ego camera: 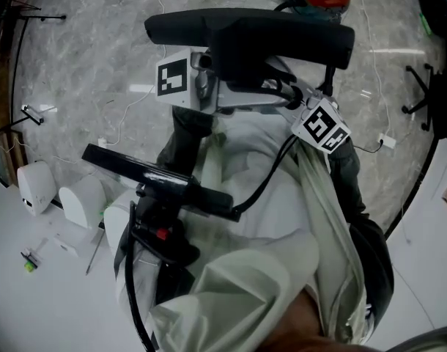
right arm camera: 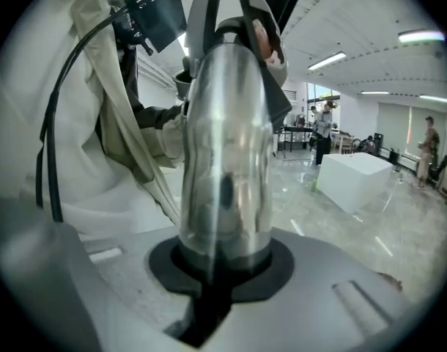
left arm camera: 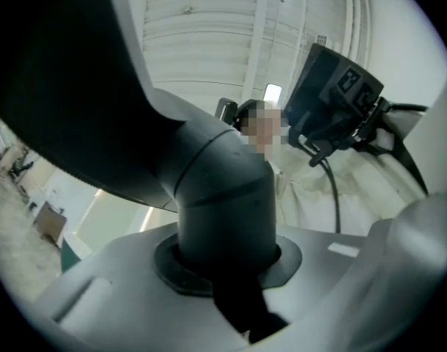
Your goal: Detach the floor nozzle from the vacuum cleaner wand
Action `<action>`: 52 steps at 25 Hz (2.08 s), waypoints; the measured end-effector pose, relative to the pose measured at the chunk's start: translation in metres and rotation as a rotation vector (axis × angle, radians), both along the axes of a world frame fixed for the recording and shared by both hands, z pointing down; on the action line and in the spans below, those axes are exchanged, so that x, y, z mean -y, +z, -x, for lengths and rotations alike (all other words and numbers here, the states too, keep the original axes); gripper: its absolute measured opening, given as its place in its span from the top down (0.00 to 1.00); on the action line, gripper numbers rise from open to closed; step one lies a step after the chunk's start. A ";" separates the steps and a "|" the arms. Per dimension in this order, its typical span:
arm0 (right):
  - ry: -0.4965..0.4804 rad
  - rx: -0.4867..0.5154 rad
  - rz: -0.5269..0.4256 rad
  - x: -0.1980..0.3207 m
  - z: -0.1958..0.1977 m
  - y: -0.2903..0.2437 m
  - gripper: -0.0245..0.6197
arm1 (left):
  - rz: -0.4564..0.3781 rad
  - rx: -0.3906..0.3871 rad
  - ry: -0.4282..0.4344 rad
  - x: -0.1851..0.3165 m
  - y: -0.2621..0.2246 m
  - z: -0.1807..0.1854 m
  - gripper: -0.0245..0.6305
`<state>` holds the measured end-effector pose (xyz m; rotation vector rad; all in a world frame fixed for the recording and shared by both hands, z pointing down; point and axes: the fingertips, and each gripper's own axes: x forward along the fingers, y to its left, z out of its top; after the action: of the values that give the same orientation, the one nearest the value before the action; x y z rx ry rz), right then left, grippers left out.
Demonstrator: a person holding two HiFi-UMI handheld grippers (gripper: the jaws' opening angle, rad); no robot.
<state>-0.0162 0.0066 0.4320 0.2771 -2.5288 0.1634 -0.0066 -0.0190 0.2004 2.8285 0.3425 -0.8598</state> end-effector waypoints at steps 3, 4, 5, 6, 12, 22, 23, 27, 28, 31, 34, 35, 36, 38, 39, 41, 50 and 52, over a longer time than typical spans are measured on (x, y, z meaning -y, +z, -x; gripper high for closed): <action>-0.067 0.026 0.050 -0.010 0.004 0.005 0.89 | -0.081 -0.015 0.130 -0.015 0.003 0.000 0.83; -0.044 0.034 0.054 -0.007 0.004 0.006 0.89 | -0.072 -0.018 0.110 -0.011 0.002 -0.003 0.83; 0.003 0.038 0.051 -0.002 0.003 0.006 0.90 | -0.040 -0.018 0.054 -0.002 0.001 -0.007 0.83; 0.065 0.036 0.043 0.006 0.001 0.006 0.90 | 0.005 -0.016 -0.026 0.011 0.000 -0.010 0.83; 0.410 -0.128 -0.089 0.047 -0.013 0.003 0.90 | 0.283 0.035 -0.513 0.079 0.007 0.004 0.84; 0.189 -0.011 -0.123 0.033 0.002 -0.018 0.90 | 0.133 0.020 -0.240 0.037 -0.024 0.004 0.83; 0.155 -0.004 -0.121 0.028 -0.001 -0.018 0.90 | 0.126 -0.057 -0.177 0.032 -0.034 0.014 0.83; 0.229 0.080 -0.097 0.023 -0.033 -0.020 0.90 | 0.223 -0.470 -0.137 0.066 -0.078 0.105 0.84; 0.291 0.107 -0.084 0.029 -0.042 -0.025 0.90 | 0.225 -0.450 -0.209 0.076 -0.075 0.118 0.84; 0.464 0.147 -0.089 0.054 -0.066 -0.042 0.90 | 0.256 -0.108 -0.463 0.094 -0.014 0.116 0.83; 0.519 0.132 -0.132 0.073 -0.080 -0.051 0.89 | 0.385 0.095 -0.505 0.087 0.053 0.093 0.83; 0.512 0.125 -0.151 0.076 -0.081 -0.052 0.89 | 0.431 0.090 -0.496 0.084 0.066 0.087 0.83; 0.506 0.118 -0.161 0.078 -0.083 -0.052 0.89 | 0.475 0.065 -0.486 0.081 0.075 0.083 0.83; 0.508 0.110 -0.155 0.078 -0.085 -0.050 0.89 | 0.553 -0.001 -0.482 0.079 0.085 0.080 0.83; 0.511 0.107 -0.145 0.077 -0.085 -0.047 0.88 | 0.583 -0.025 -0.484 0.079 0.088 0.080 0.83; 0.508 0.102 -0.120 0.071 -0.080 -0.038 0.88 | 0.612 -0.043 -0.477 0.077 0.092 0.080 0.83; 0.356 0.036 -0.096 0.052 -0.034 -0.014 0.87 | 0.569 0.045 -0.429 0.065 0.094 0.065 0.83; 0.356 0.037 -0.101 0.055 -0.032 -0.015 0.87 | 0.575 0.036 -0.416 0.063 0.096 0.060 0.83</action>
<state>0.0160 -0.0480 0.4169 0.7712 -2.5070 0.1792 -0.0669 -0.0825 0.2960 2.3858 -0.4486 -0.8076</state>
